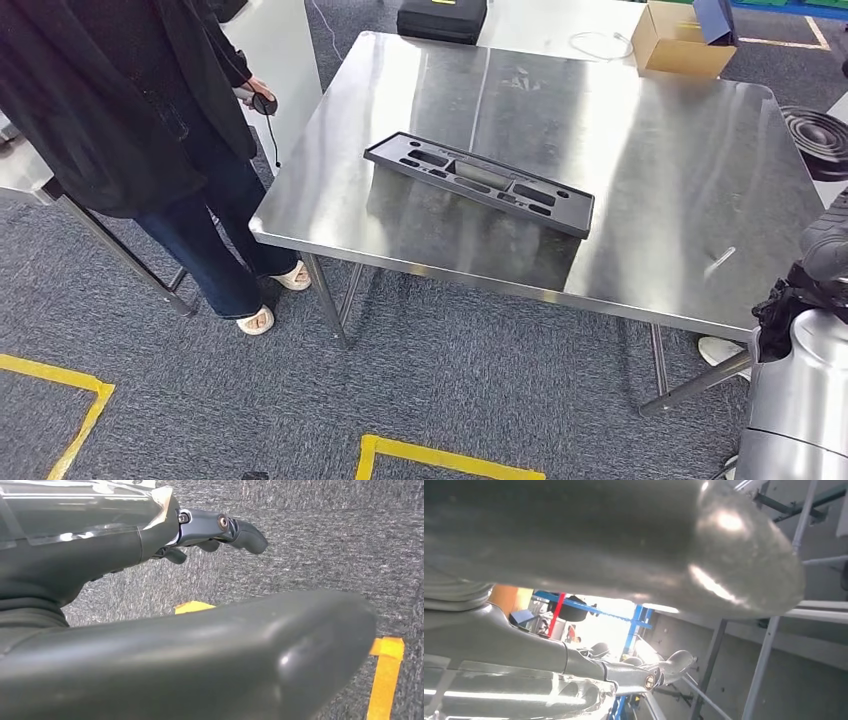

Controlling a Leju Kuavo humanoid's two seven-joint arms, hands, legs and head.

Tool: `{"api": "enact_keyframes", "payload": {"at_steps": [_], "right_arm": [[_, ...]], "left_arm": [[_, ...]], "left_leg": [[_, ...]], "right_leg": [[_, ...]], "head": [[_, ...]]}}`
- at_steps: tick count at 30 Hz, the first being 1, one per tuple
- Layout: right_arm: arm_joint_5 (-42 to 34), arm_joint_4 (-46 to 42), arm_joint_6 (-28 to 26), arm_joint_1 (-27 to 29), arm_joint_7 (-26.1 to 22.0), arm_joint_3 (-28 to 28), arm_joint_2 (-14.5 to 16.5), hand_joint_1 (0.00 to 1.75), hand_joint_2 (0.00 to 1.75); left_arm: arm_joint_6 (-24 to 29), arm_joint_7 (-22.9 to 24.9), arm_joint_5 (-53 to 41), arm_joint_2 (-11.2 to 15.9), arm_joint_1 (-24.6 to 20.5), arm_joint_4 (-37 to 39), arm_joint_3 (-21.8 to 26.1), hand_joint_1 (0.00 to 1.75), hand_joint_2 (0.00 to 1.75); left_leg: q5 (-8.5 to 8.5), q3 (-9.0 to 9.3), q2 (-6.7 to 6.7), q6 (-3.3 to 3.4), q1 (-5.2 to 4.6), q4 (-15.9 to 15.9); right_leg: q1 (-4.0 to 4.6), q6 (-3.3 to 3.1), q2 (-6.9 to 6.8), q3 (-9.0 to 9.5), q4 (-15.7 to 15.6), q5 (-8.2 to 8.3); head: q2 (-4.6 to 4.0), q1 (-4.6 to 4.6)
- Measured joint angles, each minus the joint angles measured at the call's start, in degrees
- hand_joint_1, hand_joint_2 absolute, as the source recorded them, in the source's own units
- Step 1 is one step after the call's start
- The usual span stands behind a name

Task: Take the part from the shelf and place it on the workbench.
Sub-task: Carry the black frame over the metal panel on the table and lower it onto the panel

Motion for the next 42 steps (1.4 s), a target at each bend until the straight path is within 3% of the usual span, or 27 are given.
{"api": "enact_keyframes", "payload": {"at_steps": [1, 3, 4, 5, 6, 9, 11, 14, 16, 19, 21, 22, 23, 25, 26, 28, 30, 32, 33, 35, 37, 38, 40, 42], "right_arm": [[0.0, 0.0, 0.0, 0.0, 0.0, 0.0, 0.0, 0.00, 0.00], [0.0, -0.1, 0.0, -0.1, 0.0, 0.0, 0.1, 0.00, 0.00], [0.1, -0.1, 0.0, -0.1, 0.0, 0.0, 0.2, 0.00, 0.00], [0.2, -0.1, 0.0, -0.1, 0.0, 0.0, 0.2, 0.00, 0.00], [0.3, -0.1, 0.0, -0.1, 0.0, 0.0, 0.3, 0.00, 0.00], [0.5, -0.2, 0.0, -0.1, 0.1, 0.0, 0.3, 0.00, 0.00], [0.6, -0.4, 0.0, -0.3, 0.1, 0.0, 0.3, 0.00, 0.00], [0.7, -0.4, 0.0, -0.4, 0.2, 0.1, 0.2, 0.00, 0.00], [0.7, -0.4, 0.0, -0.4, 0.3, 0.1, 0.1, 0.00, 0.00], [0.6, -0.4, 0.0, -0.5, 0.4, 0.1, -0.1, 0.00, 0.00], [0.6, -0.4, 0.0, -0.4, 0.4, 0.0, -0.1, 0.00, 0.00], [0.6, -0.4, 0.0, -0.3, 0.4, 0.0, -0.1, 0.00, 0.00], [0.6, -0.4, 0.0, -0.3, 0.5, 0.0, -0.1, 0.00, 0.00], [0.6, -0.4, 0.0, -0.4, 0.5, 0.0, -0.1, 0.00, 0.00], [0.6, -0.4, 0.0, -0.5, 0.5, 0.1, -0.1, 0.00, 0.00], [0.5, -0.4, 0.1, -0.5, 0.7, 0.1, -0.1, 0.00, 0.00], [0.5, -0.5, 0.2, -0.5, 0.9, 0.1, -0.1, 0.00, 0.00], [0.4, -0.5, 0.3, -0.6, 1.0, 0.1, -0.1, 0.00, 0.00], [0.4, -0.5, 0.4, -0.6, 1.1, 0.1, -0.1, 0.00, 0.00], [0.3, -0.5, 0.5, -0.7, 1.1, 0.2, 0.0, 0.00, 0.00], [0.3, -0.5, 0.6, -0.6, 1.1, 0.3, 0.1, 0.00, 0.00], [0.3, -0.5, 0.6, -0.6, 1.1, 0.3, 0.1, 0.00, 0.00], [0.3, -0.5, 0.6, -0.6, 1.1, 0.3, 0.2, 0.00, 0.00], [0.2, -0.5, 0.6, -0.6, 1.0, 0.3, 0.1, 0.00, 0.00]], "left_arm": [[0.0, 0.0, 0.0, 0.0, 0.0, 0.0, 0.0, 0.00, 0.00], [0.0, 0.0, 0.0, 0.0, 0.0, 0.0, 0.0, 0.00, 0.00], [0.0, 0.0, 0.0, 0.0, 0.0, 0.0, 0.0, 0.00, 0.00], [0.0, 0.0, 0.1, 0.0, 0.0, 0.0, 0.0, 0.00, 0.00], [0.0, -0.1, 0.1, 0.0, 0.1, 0.0, 0.0, 0.00, 0.00], [0.0, -0.4, 0.3, 0.1, 0.1, 0.0, 0.0, 0.00, 0.00], [0.0, -0.5, 0.4, 0.2, 0.1, 0.0, 0.0, 0.00, 0.00], [0.0, -0.6, 0.6, 0.3, 0.1, 0.0, 0.0, 0.00, 0.00], [0.0, -0.6, 0.6, 0.3, 0.1, 0.0, 0.0, 0.00, 0.00], [0.0, -0.7, 0.6, 0.3, 0.1, 0.0, 0.0, 0.00, 0.00], [0.0, -0.7, 0.6, 0.3, 0.2, 0.0, 0.0, 0.00, 0.00], [0.0, -0.7, 0.6, 0.3, 0.2, 0.0, 0.0, 0.00, 0.00], [0.0, -0.7, 0.6, 0.3, 0.3, 0.0, 0.0, 0.00, 0.00], [0.0, -0.7, 0.6, 0.4, 0.3, 0.0, 0.0, 0.00, 0.00], [0.0, -0.7, 0.6, 0.4, 0.3, 0.0, 0.0, 0.00, 0.00], [0.0, -0.8, 0.7, 0.4, 0.4, 0.0, 0.0, 0.00, 0.00], [0.0, -0.9, 0.9, 0.5, 0.5, 0.0, 0.1, 0.00, 0.00], [0.0, -1.1, 1.1, 0.5, 0.6, 0.0, 0.1, 0.00, 0.00], [0.0, -1.1, 1.2, 0.5, 0.6, 0.0, 0.1, 0.00, 0.00], [0.0, -1.3, 1.3, 0.5, 0.7, 0.0, 0.1, 0.00, 0.00], [0.0, -1.4, 1.3, 0.5, 0.8, 0.0, 0.1, 0.00, 0.00], [0.0, -1.4, 1.3, 0.5, 0.9, 0.0, 0.1, 0.00, 0.00], [0.0, -1.4, 1.3, 0.5, 0.9, 0.0, 0.1, 0.00, 0.00], [0.0, -1.4, 1.3, 0.5, 0.9, 0.0, 0.1, 0.00, 0.00]], "left_leg": [[-1.78, -0.77, -0.07, -0.37, 0.12, 1.9], [-6.74, -3.25, -0.09, -1.14, 0.55, 8.9], [-8.37, -4.32, -0.09, -1.47, 0.83, 12.5], [-8.90, -4.64, -0.06, -1.75, 1.12, 14.7], [-8.34, -3.87, -0.04, -1.97, 1.41, 14.7], [-4.53, 3.43, -0.04, -2.12, 1.90, 3.9], [-4.15, 5.89, -0.15, -1.88, 1.69, -0.5], [-3.94, 5.60, -0.19, -0.92, 1.43, -1.3], [-3.29, 5.45, -0.11, 0.07, 1.57, -2.0], [-2.68, 4.90, 0.01, 0.94, 1.47, -2.2], [-2.46, 4.57, 0.05, 1.06, 1.35, -2.2], [-2.37, 4.47, 0.05, 1.02, 1.35, -2.1], [-2.32, 4.43, 0.03, 0.94, 1.38, -2.1], [-2.37, 4.30, -0.02, 0.59, 1.36, -1.7], [-2.46, 4.09, -0.05, 0.35, 1.24, -1.4], [-2.35, 3.55, -0.10, -0.34, 0.98, -0.9], [-2.17, 3.23, -0.10, -0.88, 0.99, -0.8], [-3.47, 2.59, -0.06, -1.29, 1.14, 0.6], [-4.99, 1.65, -0.04, -1.50, 1.21, 2.7], [-9.14, -1.99, -0.02, -1.86, 1.29, 10.9], [-10.74, -4.29, -0.02, -1.91, 1.34, 16.2], [-9.67, -3.56, -0.02, -1.80, 1.35, 15.1], [-6.11, 0.29, -0.04, -1.42, 1.36, 8.1], [-3.97, 3.66, -0.11, -1.08, 1.23, 1.7]], "right_leg": [[-0.31, -0.61, -0.07, -0.34, -0.1, 0.39], [-0.32, -1.38, -0.17, -1.16, -0.1, 1.15], [-0.29, -1.46, -0.19, -1.66, 0.0, 1.51], [-0.29, -1.35, -0.20, -2.12, 0.0, 1.84], [-0.33, -1.17, -0.18, -2.48, 0.1, 2.10], [-0.42, -0.60, -0.16, -3.02, 0.4, 2.47], [-0.24, -0.06, -0.18, -3.41, 0.6, 2.78], [-0.26, 0.96, -0.18, -4.06, 0.5, 3.25], [-0.28, 1.09, -0.15, -5.17, 2.1, 2.16], [-0.20, 0.36, -0.05, -9.47, 11.5, -2.29], [-0.24, 0.57, -0.02, -11.70, 17.0, -3.95], [-0.32, 1.00, -0.02, -11.38, 16.9, -3.59], [-0.42, 1.57, -0.03, -10.04, 14.6, -2.51], [-0.71, 2.63, -0.06, -5.89, 6.8, 0.30], [-0.66, 2.78, 0.04, -4.35, 3.8, 1.12], [-0.45, 2.47, 0.28, -3.33, 1.4, 1.62], [-0.48, 1.90, 0.40, -3.61, 1.6, 1.84], [-0.85, 1.26, 0.35, -3.70, 1.6, 2.13], [-0.99, 0.82, 0.29, -3.77, 1.5, 2.28], [-0.77, 0.10, 0.17, -4.13, 1.6, 2.51], [-0.54, -0.24, 0.11, -4.44, 1.6, 2.67], [-0.50, -0.27, 0.11, -4.46, 1.6, 2.70], [-0.48, -0.24, 0.13, -4.38, 1.7, 2.73], [-0.12, -0.01, 0.15, -4.59, 1.9, 2.85]], "head": [[0.00, -0.09], [0.00, -0.28], [0.00, -0.31], [0.00, -0.31], [0.00, -0.32], [0.00, -0.37], [0.00, -0.37], [0.00, -0.34], [0.00, -0.22], [0.00, 0.03], [0.00, 0.03], [0.00, 0.04], [0.00, 0.04], [0.00, 0.10], [0.00, 0.11], [0.00, 0.07], [0.00, -0.04], [0.00, -0.10], [0.00, -0.17], [0.00, -0.30], [0.00, -0.31], [0.00, -0.31], [0.00, -0.32], [0.00, -0.27]]}}
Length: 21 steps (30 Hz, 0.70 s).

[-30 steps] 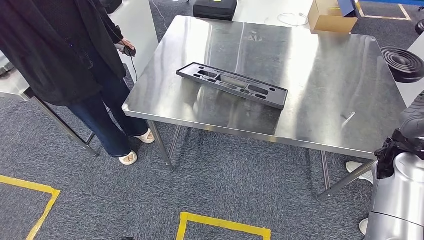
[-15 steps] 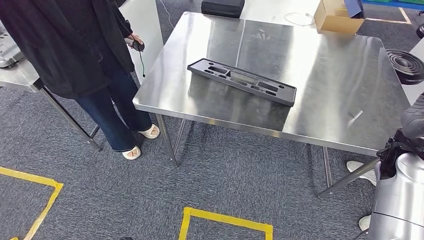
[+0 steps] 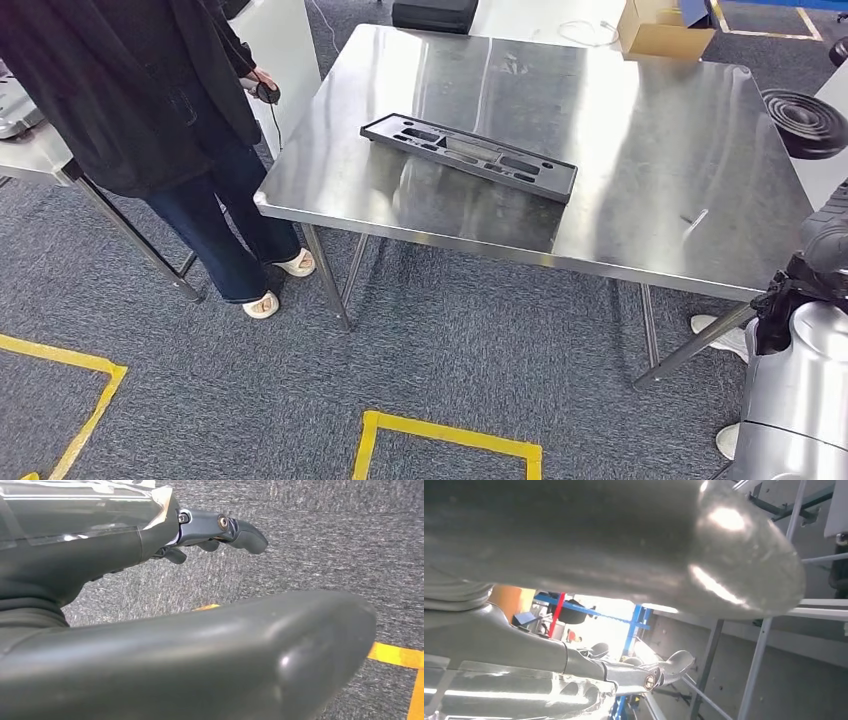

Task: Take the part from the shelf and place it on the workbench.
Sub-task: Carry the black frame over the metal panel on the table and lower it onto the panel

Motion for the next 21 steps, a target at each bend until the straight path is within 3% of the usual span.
{"api": "enact_keyframes", "payload": {"at_steps": [2, 4, 5, 6, 8, 10, 11, 12, 14, 16, 19, 21], "right_arm": [[0.0, 0.0, 0.0, 0.0, 0.0, 0.0, -0.1, 0.00, 0.00], [0.0, 0.0, 0.0, 0.1, 0.0, 0.1, -0.1, 0.00, 0.00], [0.0, 0.0, 0.0, 0.2, 0.0, 0.1, -0.2, 0.00, 0.00], [0.0, 0.0, 0.0, 0.2, 0.0, 0.1, -0.2, 0.00, 0.00], [-0.1, 0.0, -0.1, 0.4, -0.1, 0.1, -0.3, 0.00, 0.00], [-0.1, 0.0, -0.1, 0.8, -0.1, 0.1, -0.2, 0.00, 0.00], [-0.1, 0.0, -0.1, 0.9, -0.1, 0.1, -0.2, 0.00, 0.00], [-0.1, -0.1, -0.1, 1.0, -0.1, 0.1, -0.2, 0.00, 0.00], [-0.1, -0.3, -0.1, 1.0, -0.1, 0.1, -0.2, 0.00, 0.00], [-0.1, -0.5, -0.1, 1.0, -0.1, 0.1, -0.2, 0.00, 0.00], [-0.1, -0.7, -0.1, 1.1, -0.1, 0.1, -0.2, 0.00, 0.00], [-0.1, -0.7, -0.1, 1.2, -0.1, 0.1, -0.1, 0.00, 0.00]], "left_arm": [[0.0, 0.0, 0.0, 0.0, 0.0, 0.0, 0.0, 0.00, 0.00], [0.0, 0.0, 0.0, -0.1, 0.0, 0.0, 0.0, 0.00, 0.00], [0.0, 0.0, 0.0, -0.1, 0.0, 0.0, 0.1, 0.00, 0.00], [0.0, 0.0, 0.0, -0.1, -0.1, 0.0, 0.1, 0.00, 0.00], [0.0, 0.0, 0.0, -0.1, -0.1, 0.0, 0.1, 0.00, 0.00], [0.0, 0.0, -0.1, -0.1, -0.1, 0.0, 0.1, 0.00, 0.00], [0.0, 0.0, -0.1, -0.1, 0.0, 0.0, 0.1, 0.00, 0.00], [0.0, 0.0, -0.1, -0.1, 0.0, 0.0, 0.1, 0.00, 0.00], [0.0, 0.0, -0.1, -0.2, -0.1, 0.0, 0.1, 0.00, 0.00], [0.0, 0.0, -0.1, -0.2, -0.1, 0.0, 0.1, 0.00, 0.00], [-0.1, 0.0, -0.2, -0.3, 0.0, 0.0, 0.1, 0.00, 0.00], [0.0, 0.0, -0.2, -0.3, 0.1, 0.0, 0.1, 0.00, 0.00]], "left_leg": [[0.21, 0.49, -0.11, 0.33, -0.31, -1.6], [0.78, 0.17, -0.10, 1.14, -0.41, -1.9], [1.17, 0.03, -0.05, 1.64, -0.36, -2.2], [1.55, -0.17, 0.02, 2.10, -0.28, -2.4], [2.14, -0.84, 0.10, 2.60, -0.29, -2.5], [2.72, -1.63, 0.13, 2.70, -0.40, -2.5], [3.03, -2.00, 0.13, 2.65, -0.42, -2.4], [3.34, -2.30, 0.12, 2.55, -0.41, -2.4], [3.89, -2.73, 0.08, 2.16, -0.43, -2.4], [4.45, -3.04, 0.06, 1.55, -0.62, -2.3], [5.20, -3.52, 0.05, 0.55, -0.68, -2.4], [2.80, -4.74, 0.05, -0.11, -0.52, 0.0]], "right_leg": [[0.23, 0.57, 0.00, -0.42, 0.0, 0.37], [0.15, 1.18, -0.03, -0.88, 0.0, 0.40], [0.12, 1.21, -0.03, -1.40, 0.9, -0.34], [0.14, 1.04, -0.02, -2.36, 3.0, -1.75], [0.10, 0.55, 0.00, -5.24, 10.4, -5.63], [0.11, 0.77, 0.00, -7.03, 16.0, -7.88], [0.10, 1.16, 0.00, -6.27, 15.5, -7.70], [0.08, 1.63, -0.01, -4.32, 12.7, -6.76], [0.12, 2.25, -0.01, 0.70, 4.4, -4.53], [0.46, 1.75, 0.08, 3.23, -0.4, -3.31], [0.52, 0.32, 0.15, 3.14, -1.0, -2.24], [0.08, -0.69, 0.02, 2.52, -1.0, -1.37]], "head": [[0.00, 0.02], [0.00, 0.01], [0.00, 0.10], [0.00, 0.21], [0.00, 0.41], [0.00, 0.42], [0.00, 0.42], [0.00, 0.46], [0.00, 0.56], [0.00, 0.58], [0.00, 0.54], [0.00, 0.50]]}}
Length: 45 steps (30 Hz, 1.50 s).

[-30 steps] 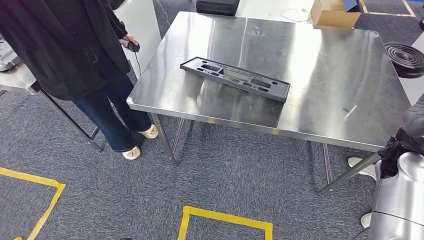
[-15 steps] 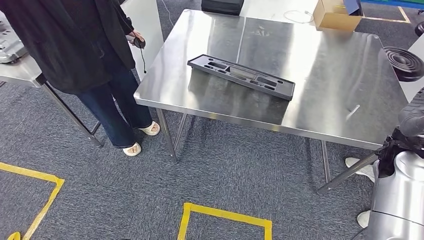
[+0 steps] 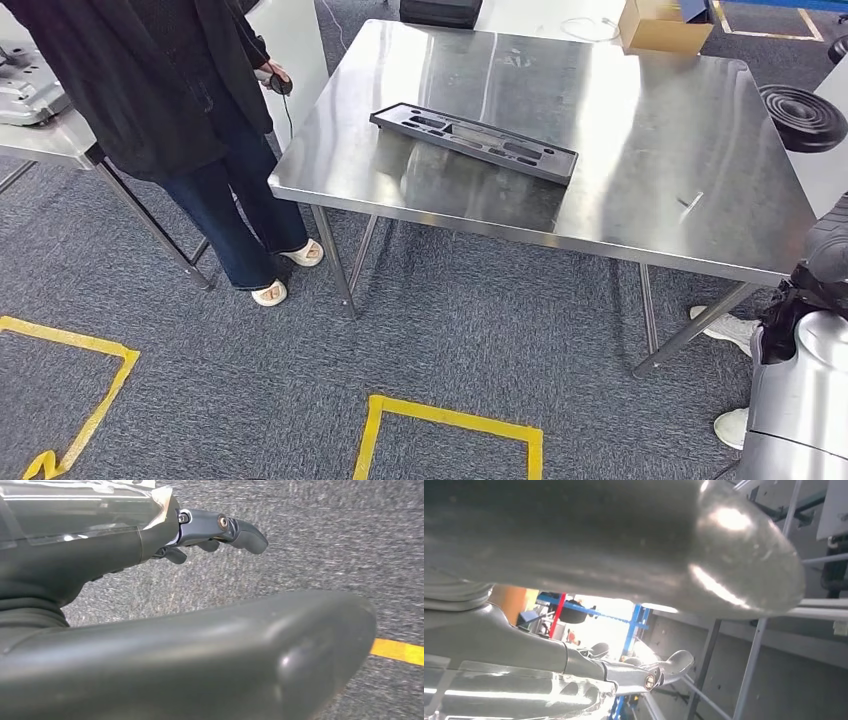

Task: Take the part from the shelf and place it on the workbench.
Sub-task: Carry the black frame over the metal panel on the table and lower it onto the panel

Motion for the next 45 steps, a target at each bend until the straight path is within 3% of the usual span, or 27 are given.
{"api": "enact_keyframes", "payload": {"at_steps": [3, 4, 5, 6, 9, 11, 14, 15, 17, 19, 20, 21, 22, 24, 26, 29, 30, 32, 34, 35, 36, 37, 39, 41, 43, 45], "right_arm": [[0.0, 0.0, 0.0, 0.0, 0.0, 0.0, 0.1, 0.00, 0.00], [0.0, 0.0, 0.0, 0.0, 0.0, 0.0, 0.1, 0.00, 0.00], [0.1, 0.0, 0.0, 0.0, 0.0, 0.0, 0.1, 0.00, 0.00], [0.1, 0.0, 0.0, 0.0, 0.0, 0.0, 0.1, 0.00, 0.00], [0.2, 0.0, 0.0, 0.0, -0.1, 0.0, 0.1, 0.00, 0.00], [0.5, 0.0, -0.2, 0.3, -0.3, 0.0, 0.2, 0.00, 0.00], [1.0, 0.1, -0.4, 1.4, -0.5, 0.1, 0.6, 0.00, 0.00], [1.0, 0.5, -0.6, 1.8, -0.5, 0.1, 0.8, 0.00, 0.00], [0.9, 2.0, -0.9, 2.5, -0.8, 0.2, 1.2, 0.00, 0.00], [0.7, 4.0, -1.3, 3.5, -1.2, 0.2, 1.6, 0.00, 0.00], [0.7, 4.9, -1.4, 4.0, -1.3, 0.2, 1.8, 0.00, 0.00], [0.7, 5.6, -1.5, 4.4, -1.4, 0.2, 2.0, 0.00, 0.00], [0.7, 6.1, -1.5, 4.7, -1.4, 0.2, 2.2, 0.00, 0.00], [0.7, 6.7, -1.5, 4.7, -1.4, 0.2, 2.4, 0.00, 0.00], [0.7, 7.2, -1.5, 4.7, -1.3, 0.2, 2.4, 0.00, 0.00], [0.7, 8.8, -2.1, 5.0, -1.0, 0.1, 2.8, 0.00, 0.00], [1.1, 10.3, -2.9, 5.1, -1.1, 0.1, 3.1, 0.00, 0.00], [3.0, 15.9, -6.9, 5.1, -1.4, 0.0, 4.0, 0.00, 0.00], [6.0, 24.0, -12.7, 5.4, -1.6, 0.0, 4.7, 0.00, 0.00], [7.2, 27.9, -15.1, 5.7, -1.6, -0.1, 5.0, 0.00, 0.00], [8.2, 31.5, -17.0, 5.9, -1.6, -0.1, 5.2, 0.00, 0.00], [9.0, 34.8, -18.4, 6.1, -1.5, -0.2, 5.4, 0.00, 0.00], [11.2, 40.4, -20.9, 6.1, -0.3, -0.2, 5.7, 0.00, 0.00], [14.7, 45.8, -23.4, 6.2, 3.2, -0.1, 6.0, 0.00, 0.00], [18.6, 50.9, -24.8, 6.8, 8.6, 0.5, 6.9, 0.00, 0.00], [21.4, 55.0, -24.7, 8.0, 13.9, 1.2, 8.0, 0.00, 0.00]], "left_arm": [[0.0, 0.0, 0.0, 0.0, 0.0, 0.0, 0.0, 0.00, 0.00], [0.0, 0.0, 0.1, 0.0, 0.0, 0.0, 0.0, 0.00, 0.00], [0.0, 0.0, 0.1, 0.0, 0.0, 0.0, 0.0, 0.00, 0.00], [0.0, 0.0, 0.1, 0.0, 0.0, 0.0, 0.0, 0.00, 0.00], [0.1, 0.0, 0.1, 0.0, -0.1, 0.0, 0.0, 0.00, 0.00], [0.2, 0.0, 0.1, -0.1, -0.1, 0.0, 0.0, 0.00, 0.00], [0.5, 0.2, 0.3, -0.1, -0.1, 0.0, 0.0, 0.00, 0.00], [0.6, 0.2, 0.4, -0.1, -0.1, 0.0, 0.0, 0.00, 0.00], [0.7, 0.2, 0.6, -0.1, -0.2, 0.0, 0.0, 0.00, 0.00], [0.7, 0.2, 0.7, -0.1, -0.1, 0.0, 0.0, 0.00, 0.00], [0.7, 0.2, 0.7, -0.1, -0.1, 0.0, 0.0, 0.00, 0.00], [0.7, 0.2, 0.7, -0.1, -0.1, 0.0, 0.0, 0.00, 0.00], [0.7, 0.2, 0.8, -0.1, -0.1, 0.0, 0.0, 0.00, 0.00], [0.7, 0.2, 0.8, -0.1, -0.1, 0.0, 0.0, 0.00, 0.00], [0.7, 0.1, 0.8, -0.1, -0.1, 0.0, 0.0, 0.00, 0.00], [0.8, 0.1, 0.9, -0.1, 0.0, 0.0, 0.1, 0.00, 0.00], [0.9, 0.0, 0.9, -0.1, 0.0, 0.0, 0.1, 0.00, 0.00], [1.1, -0.3, 1.0, -0.2, 0.1, 0.1, 0.1, 0.00, 0.00], [1.3, -0.5, 1.0, -0.3, 0.3, 0.1, 0.1, 0.00, 0.00], [1.3, -0.5, 0.9, -0.3, 0.4, 0.2, 0.1, 0.00, 0.00], [1.5, -0.5, 0.9, -0.3, 0.5, 0.2, 0.1, 0.00, 0.00], [1.6, -0.5, 0.8, -0.4, 0.5, 0.2, 0.1, 0.00, 0.00], [1.7, -0.5, 0.7, -0.4, 0.5, 0.2, 0.1, 0.00, 0.00], [1.8, -0.5, 0.4, -0.5, 0.4, 0.2, 0.1, 0.00, 0.00], [1.8, -0.4, 0.2, -0.7, 0.5, 0.2, 0.1, 0.00, 0.00], [1.9, -0.3, 0.1, -0.8, 0.6, 0.3, 0.1, 0.00, 0.00]], "left_leg": [[-7.21, -4.05, 0.03, -0.75, 0.30, 11.2], [-8.52, -4.72, 0.03, -0.86, 0.37, 14.0], [-8.86, -4.38, 0.04, -0.89, 0.43, 14.9], [-8.22, -2.72, 0.05, -0.86, 0.48, 13.3], [-4.91, 5.61, -0.04, -0.42, 0.59, 1.2], [-4.26, 7.67, -0.19, 0.16, 0.31, -2.4], [-3.09, 7.11, -0.15, 1.54, -0.03, -2.7], [-2.55, 6.72, -0.06, 2.08, 0.00, -2.9], [-1.50, 5.54, 0.09, 2.73, 0.03, -3.0], [-0.52, 4.13, 0.12, 2.91, -0.06, -3.0], [-0.02, 3.43, 0.12, 2.90, -0.11, -3.0], [0.48, 2.76, 0.12, 2.84, -0.14, -2.9], [0.95, 2.20, 0.11, 2.71, -0.15, -2.9], [1.79, 1.41, 0.09, 2.25, -0.22, -2.9], [2.61, 1.11, 0.08, 1.63, -0.39, -2.9], [3.20, 0.80, 0.06, 0.75, -0.38, -2.9], [2.15, 0.40, 0.05, 0.46, -0.27, -2.0], [-2.62, -1.49, 0.00, -0.03, -0.03, 3.2], [-7.17, -3.93, -0.02, -0.34, 0.08, 11.0], [-7.82, -4.45, -0.02, -0.45, 0.15, 13.6], [-7.31, -3.97, -0.01, -0.51, 0.24, 14.3], [-6.05, -2.38, 0.01, -0.53, 0.36, 12.8], [-4.05, 3.42, -0.02, -0.53, 0.61, 5.2], [-4.13, 7.76, -0.27, -0.42, 0.62, -1.4], [-4.38, 8.38, -0.48, 0.07, 0.37, -3.1], [-3.72, 7.98, -0.38, 1.16, 0.39, -3.5]], "right_leg": [[0.03, -0.75, -0.17, -1.49, 0.1, 1.23], [0.08, -0.71, -0.18, -2.05, 0.1, 1.64], [0.10, -0.62, -0.19, -2.55, 0.1, 2.01], [0.09, -0.47, -0.18, -2.98, 0.2, 2.33], [0.22, 0.25, -0.15, -3.81, 0.5, 2.99], [0.41, 0.97, -0.18, -4.16, 0.6, 3.47], [0.27, 2.07, -0.23, -4.72, 0.7, 3.68], [0.22, 2.10, -0.22, -5.43, 1.9, 2.65], [0.13, 1.68, -0.19, -7.88, 7.6, -1.36], [0.14, 1.62, -0.18, -10.14, 15.2, -5.06], [0.14, 1.93, -0.18, -10.16, 17.0, -5.57], [0.14, 2.39, -0.18, -9.13, 16.8, -5.20], [0.12, 2.89, -0.19, -6.91, 14.2, -4.11], [0.22, 3.23, -0.17, -0.77, 5.4, -2.56], [0.60, 2.58, -0.05, 2.65, -0.2, -2.59], [0.62, 1.08, 0.00, 2.24, -0.8, -2.05], [0.43, 0.39, -0.05, 2.04, -0.9, -1.58], [0.24, -0.80, -0.15, 1.35, -0.9, -0.54], [0.47, -1.22, -0.22, 0.12, -0.8, 0.45], [0.55, -1.16, -0.24, -0.57, -0.8, 0.90], [0.58, -1.03, -0.25, -1.26, -0.6, 1.31], [0.56, -0.87, -0.25, -1.89, -0.5, 1.67], [0.59, -0.41, -0.22, -2.88, -0.2, 2.24], [0.78, 0.27, -0.22, -3.48, 0.0, 2.75], [0.89, 1.07, -0.24, -3.83, 0.0, 3.38], [0.88, 1.48, -0.23, -4.47, 0.8, 2.86]], "head": [[0.00, -0.08], [0.00, -0.09], [0.00, -0.09], [0.00, -0.09], [0.00, -0.07], [0.00, 0.11], [0.00, 0.25], [0.00, 0.31], [0.00, 0.45], [0.00, 0.54], [0.00, 0.55], [0.00, 0.57], [0.00, 0.59], [0.00, 0.66], [0.00, 0.61], [0.00, 0.49], [0.00, 0.42], [0.00, 0.34], [0.00, 0.26], [0.00, 0.24], [0.00, 0.22], [0.00, 0.21], [0.00, 0.20], [0.00, 0.25], [0.00, 0.26], [0.00, 0.29]]}}
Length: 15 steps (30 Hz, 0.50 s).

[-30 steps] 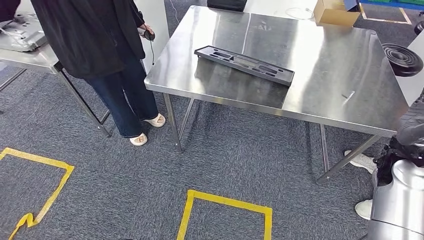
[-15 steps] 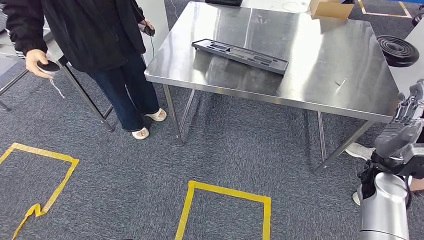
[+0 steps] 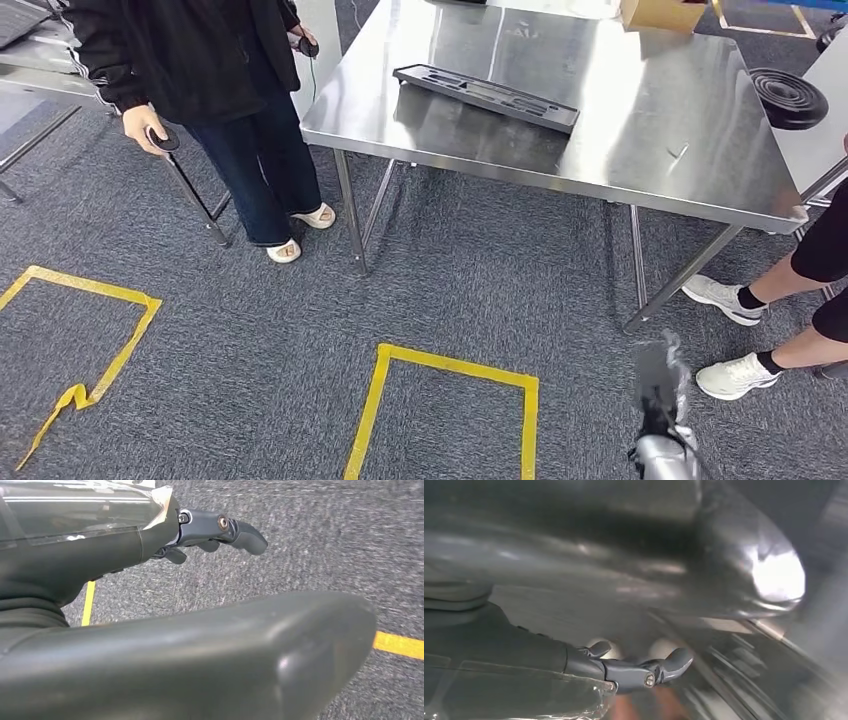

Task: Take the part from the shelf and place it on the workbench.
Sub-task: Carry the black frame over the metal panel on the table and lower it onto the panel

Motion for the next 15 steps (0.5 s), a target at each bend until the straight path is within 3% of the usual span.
{"api": "enact_keyframes", "payload": {"at_steps": [2, 4, 6, 7, 9, 10, 11, 13, 15], "right_arm": [[1.3, 3.2, 0.6, 1.5, 3.5, 0.4, 1.1, 0.00, 0.00], [1.9, 5.7, 1.0, 2.8, 5.8, 0.5, 2.2, 0.00, 0.00], [2.3, 7.7, 1.2, 4.3, 7.4, 0.6, 3.3, 0.00, 0.00], [2.5, 8.5, 1.3, 4.9, 8.1, 0.7, 3.7, 0.00, 0.00], [2.6, 9.7, 1.3, 5.4, 9.6, 0.9, 4.3, 0.00, 0.00], [2.6, 10.1, 1.3, 5.6, 10.3, 0.9, 4.5, 0.00, 0.00], [2.4, 10.5, 1.4, 5.8, 10.9, 0.9, 4.6, 0.00, 0.00], [2.0, 11.3, 1.4, 6.7, 11.7, 0.9, 5.0, 0.00, 0.00], [1.7, 11.9, 1.4, 7.8, 12.1, 0.8, 5.4, 0.00, 0.00]], "left_arm": [[0.1, 0.1, 0.0, -0.1, 0.0, 0.0, 0.0, 0.00, 0.00], [0.3, 0.1, 0.1, -0.1, 0.2, 0.0, 0.0, 0.00, 0.00], [0.4, 0.1, 0.1, -0.1, 0.4, 0.0, 0.0, 0.00, 0.00], [0.5, 0.1, 0.1, -0.1, 0.4, 0.0, 0.0, 0.00, 0.00], [0.5, 0.1, 0.0, -0.1, 0.5, 0.0, 0.0, 0.00, 0.00], [0.5, 0.1, 0.0, -0.1, 0.5, 0.0, 0.0, 0.00, 0.00], [0.5, 0.1, -0.2, -0.1, 0.4, 0.0, 0.0, 0.00, 0.00], [0.5, 0.2, -0.5, -0.2, 0.4, 0.0, 0.0, 0.00, 0.00], [0.5, 0.4, -0.7, -0.2, 0.4, 0.0, -0.1, 0.00, 0.00]], "left_leg": [[0.95, -0.82, 0.13, 1.01, 0.02, -0.3], [1.80, -2.02, 0.26, 1.31, -0.17, -0.3], [2.61, -3.17, 0.40, 1.18, -0.23, -0.2], [2.99, -3.67, 0.45, 1.04, -0.21, -0.2], [3.67, -4.48, 0.58, 0.56, -0.19, -0.1], [4.01, -4.78, 0.65, 0.23, -0.22, 0.0], [4.33, -4.93, 0.70, -0.13, -0.29, 0.1], [4.96, -5.01, 0.70, -0.81, -0.37, 0.1], [4.50, -5.35, 0.57, -1.42, -0.18, 0.6]], "right_leg": [[-0.09, -0.40, 0.07, -1.93, 4.3, -3.38], [-0.18, -0.74, 0.13, -4.60, 12.1, -7.65], [-0.31, -0.15, 0.13, -5.00, 16.3, -8.97], [-0.43, 0.41, 0.12, -3.51, 15.0, -8.22], [-0.65, 1.22, 0.10, 2.37, 6.7, -6.28], [-0.54, 1.21, 0.20, 5.29, 2.3, -5.72], [-0.40, 0.95, 0.30, 7.07, -0.7, -5.59], [-0.03, 0.08, 0.51, 7.60, -2.1, -5.60], [-0.47, -0.99, 0.43, 7.08, -2.1, -5.05]], "head": [[0.00, 0.31], [0.00, 0.55], [0.00, 0.61], [0.00, 0.66], [0.00, 0.71], [0.00, 0.73], [0.00, 0.73], [0.00, 0.67], [0.00, 0.58]]}}
